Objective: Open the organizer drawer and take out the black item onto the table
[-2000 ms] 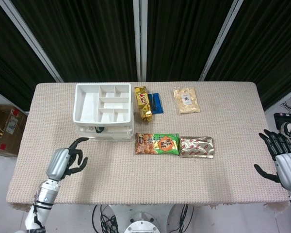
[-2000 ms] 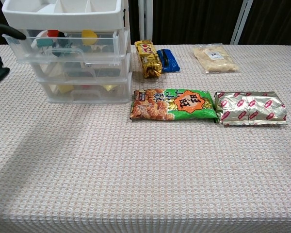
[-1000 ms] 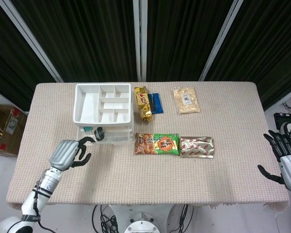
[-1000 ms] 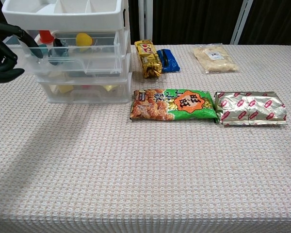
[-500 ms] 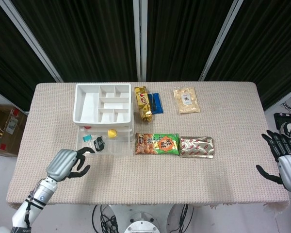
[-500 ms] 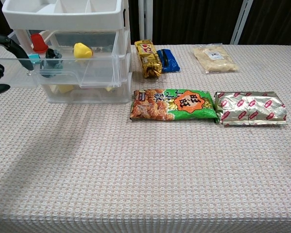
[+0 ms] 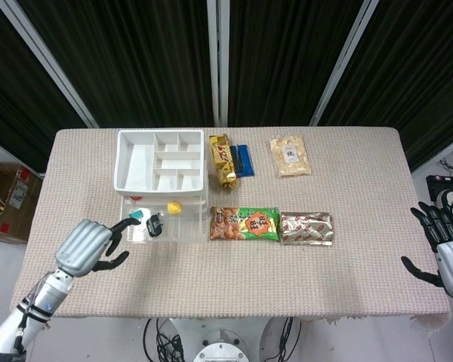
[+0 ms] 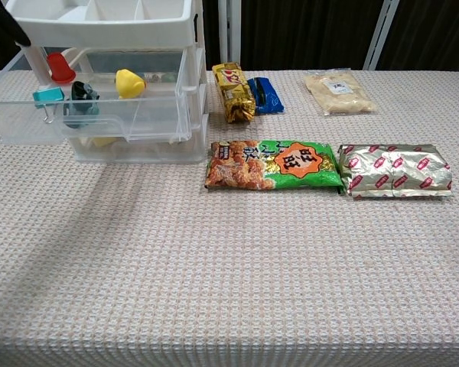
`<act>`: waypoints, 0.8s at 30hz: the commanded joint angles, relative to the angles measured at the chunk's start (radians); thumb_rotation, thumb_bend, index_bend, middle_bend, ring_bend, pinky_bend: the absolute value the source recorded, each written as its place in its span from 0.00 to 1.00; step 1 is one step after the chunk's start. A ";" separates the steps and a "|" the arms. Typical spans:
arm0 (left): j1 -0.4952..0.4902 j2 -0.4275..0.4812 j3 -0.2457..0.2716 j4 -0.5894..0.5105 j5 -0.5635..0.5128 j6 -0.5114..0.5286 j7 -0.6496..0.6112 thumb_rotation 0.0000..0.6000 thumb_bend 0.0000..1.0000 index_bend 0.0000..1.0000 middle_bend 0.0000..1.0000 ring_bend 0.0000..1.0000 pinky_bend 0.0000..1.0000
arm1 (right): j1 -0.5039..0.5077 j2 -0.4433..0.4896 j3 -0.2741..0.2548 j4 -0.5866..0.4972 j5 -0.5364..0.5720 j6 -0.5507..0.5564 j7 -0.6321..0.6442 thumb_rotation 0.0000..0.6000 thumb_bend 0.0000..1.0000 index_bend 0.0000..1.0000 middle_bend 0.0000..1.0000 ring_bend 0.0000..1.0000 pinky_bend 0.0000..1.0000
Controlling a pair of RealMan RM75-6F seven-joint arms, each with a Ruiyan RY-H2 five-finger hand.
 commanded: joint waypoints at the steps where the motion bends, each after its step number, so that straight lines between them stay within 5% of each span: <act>1: -0.086 0.031 -0.063 0.072 0.008 -0.064 0.109 1.00 0.31 0.29 0.80 0.88 1.00 | -0.003 0.002 0.001 -0.006 -0.004 0.009 -0.005 1.00 0.17 0.00 0.00 0.00 0.00; 12: -0.272 0.017 -0.093 0.183 0.012 -0.296 0.280 1.00 0.22 0.30 0.80 0.88 1.00 | -0.017 0.018 0.001 -0.036 0.008 0.020 -0.027 1.00 0.17 0.00 0.00 0.00 0.00; 24: -0.377 0.042 -0.089 0.149 -0.051 -0.461 0.332 1.00 0.21 0.29 0.79 0.88 1.00 | -0.012 0.009 0.005 -0.034 0.027 -0.004 -0.031 1.00 0.17 0.00 0.00 0.00 0.00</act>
